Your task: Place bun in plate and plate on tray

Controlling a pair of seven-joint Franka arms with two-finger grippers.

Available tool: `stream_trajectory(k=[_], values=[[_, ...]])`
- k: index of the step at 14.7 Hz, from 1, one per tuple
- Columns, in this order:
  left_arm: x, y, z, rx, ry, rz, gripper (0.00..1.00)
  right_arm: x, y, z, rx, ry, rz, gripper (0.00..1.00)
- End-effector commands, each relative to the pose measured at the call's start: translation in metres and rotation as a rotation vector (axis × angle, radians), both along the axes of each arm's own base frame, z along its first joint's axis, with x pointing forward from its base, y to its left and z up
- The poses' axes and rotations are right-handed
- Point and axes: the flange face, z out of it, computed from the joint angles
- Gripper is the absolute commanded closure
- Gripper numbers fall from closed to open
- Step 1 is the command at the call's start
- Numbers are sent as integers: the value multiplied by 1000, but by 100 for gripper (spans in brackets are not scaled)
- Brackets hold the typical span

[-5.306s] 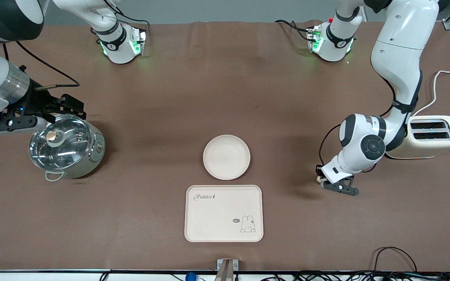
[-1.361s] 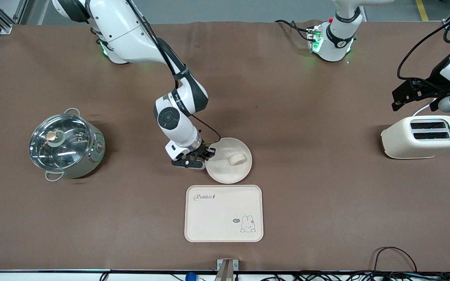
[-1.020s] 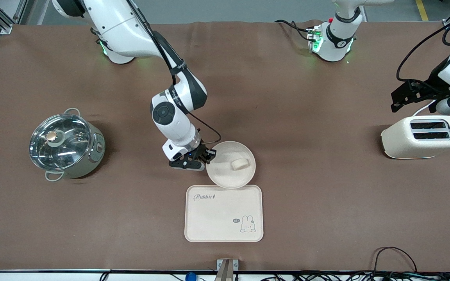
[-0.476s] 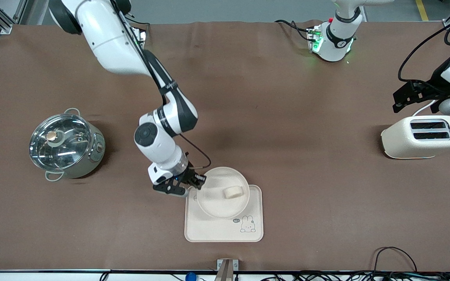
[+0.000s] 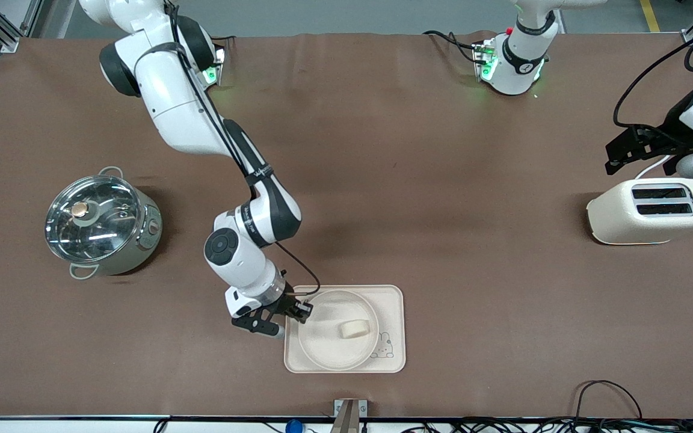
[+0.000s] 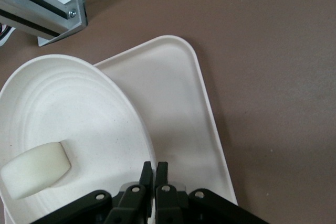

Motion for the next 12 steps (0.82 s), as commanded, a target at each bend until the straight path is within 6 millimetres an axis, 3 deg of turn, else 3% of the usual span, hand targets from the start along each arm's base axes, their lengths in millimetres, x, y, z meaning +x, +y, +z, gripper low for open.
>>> stream_trajectory(k=[1,7,8,10,11,12], values=[[2,2,3,-3,-9,-12,0,1,7,-13,17,4,21,100],[2,4,3,-5,-9,-9,0,-1,8,-24,15,2,18,96],[2,4,3,-5,-9,-9,0,0,5,-24,16,2,10,87],[2,5,3,-4,-9,-8,0,4,2,-18,28,-15,-5,56],[2,5,3,-4,-9,-8,0,5,1,-13,34,-20,-8,48],[2,5,3,-4,-9,-8,0,7,0,-3,52,-22,-25,30]])
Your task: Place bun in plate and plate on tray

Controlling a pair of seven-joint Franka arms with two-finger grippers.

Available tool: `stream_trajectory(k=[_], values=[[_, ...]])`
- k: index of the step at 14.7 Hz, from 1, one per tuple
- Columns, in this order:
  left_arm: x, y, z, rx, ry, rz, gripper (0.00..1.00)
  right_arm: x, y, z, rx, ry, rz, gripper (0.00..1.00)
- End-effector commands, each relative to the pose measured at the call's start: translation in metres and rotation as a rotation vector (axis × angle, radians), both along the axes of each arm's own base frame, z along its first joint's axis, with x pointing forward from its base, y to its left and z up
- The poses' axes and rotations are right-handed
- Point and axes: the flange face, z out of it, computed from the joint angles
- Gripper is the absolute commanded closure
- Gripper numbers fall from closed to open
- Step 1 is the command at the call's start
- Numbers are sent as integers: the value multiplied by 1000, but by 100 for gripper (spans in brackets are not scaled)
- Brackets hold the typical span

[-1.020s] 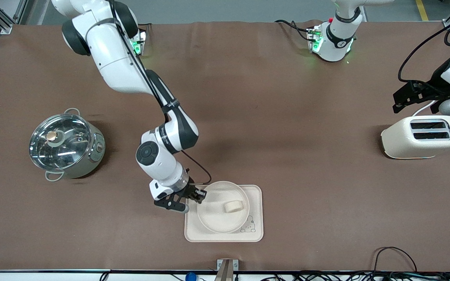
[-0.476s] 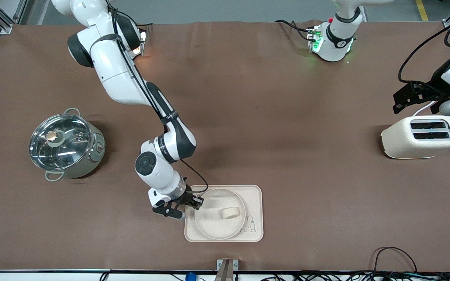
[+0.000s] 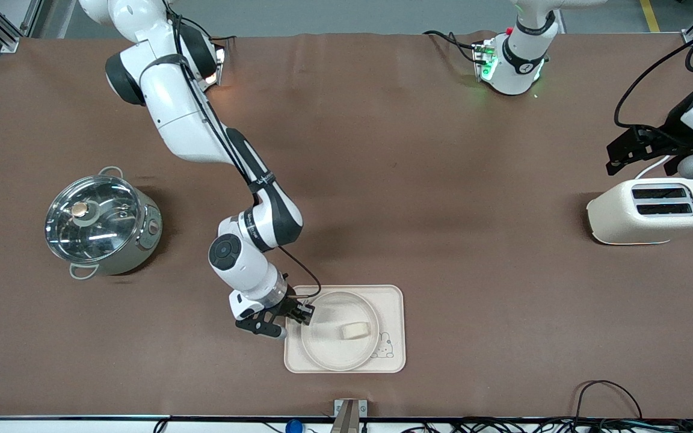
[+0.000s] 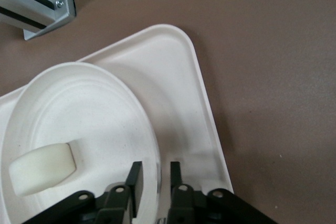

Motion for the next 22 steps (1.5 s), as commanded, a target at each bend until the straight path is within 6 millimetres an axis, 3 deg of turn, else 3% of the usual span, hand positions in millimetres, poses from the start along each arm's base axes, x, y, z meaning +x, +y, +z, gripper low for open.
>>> stream_trajectory(k=[1,2,3,8,12,14,18,20,22], values=[[2,3,3,-5,-10,-12,0,6,-2,28,51,-14,-31,18],[2,3,3,-5,-10,-12,0,5,-2,32,53,-5,-31,5],[2,2,3,-5,-10,-13,0,2,-6,37,46,8,-30,0],[2,2,3,-5,-10,-13,0,-36,-37,97,-7,93,-21,0],[2,2,3,-5,-10,-13,0,-68,-80,155,-64,129,-13,0],[2,2,3,-5,-10,-13,0,-77,-112,190,-167,195,44,0],[2,2,3,-5,-10,-12,0,-106,-171,290,-199,283,28,0],[2,2,3,-3,-10,-12,0,-126,-213,340,-185,317,-2,0],[2,2,3,-3,-10,-12,0,-150,-237,375,-223,336,-7,0]])
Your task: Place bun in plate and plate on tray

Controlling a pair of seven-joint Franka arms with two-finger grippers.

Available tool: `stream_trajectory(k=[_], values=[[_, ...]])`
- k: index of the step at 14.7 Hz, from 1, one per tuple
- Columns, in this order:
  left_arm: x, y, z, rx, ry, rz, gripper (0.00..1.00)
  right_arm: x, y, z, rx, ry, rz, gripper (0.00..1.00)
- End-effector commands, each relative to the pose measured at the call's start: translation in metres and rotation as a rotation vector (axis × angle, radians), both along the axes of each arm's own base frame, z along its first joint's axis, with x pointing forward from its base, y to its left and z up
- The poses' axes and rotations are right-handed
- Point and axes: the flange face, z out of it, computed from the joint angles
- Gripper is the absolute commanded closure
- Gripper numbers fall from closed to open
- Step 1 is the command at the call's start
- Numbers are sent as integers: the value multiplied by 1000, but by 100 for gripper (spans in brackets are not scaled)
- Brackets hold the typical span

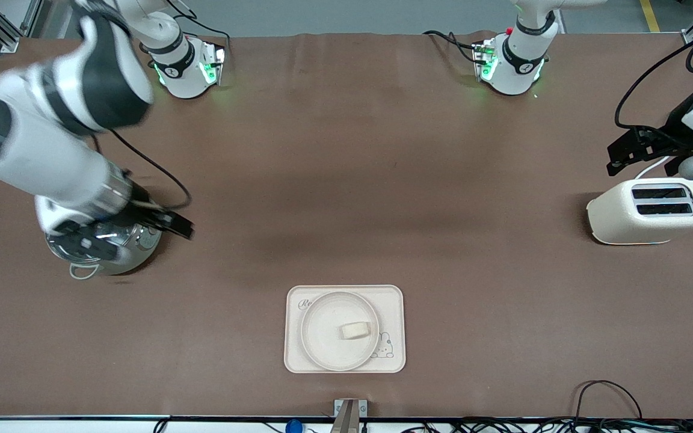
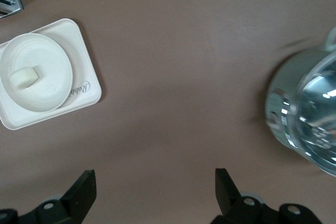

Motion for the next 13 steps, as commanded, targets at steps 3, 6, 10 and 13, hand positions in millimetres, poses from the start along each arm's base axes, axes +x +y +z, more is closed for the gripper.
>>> stream_trajectory(k=[3,6,10,13], values=[[1,1,4,-6,-10,1,0,-51,-67,61,-96,-5,32,0],[0,0,5,-17,-9,13,0,-52,-115,73,-104,-17,100,0],[1,0,10,-11,-22,13,0,-53,-186,96,-140,-53,198,0],[5,1,14,-12,-35,16,0,-61,-203,91,-125,6,209,0]])
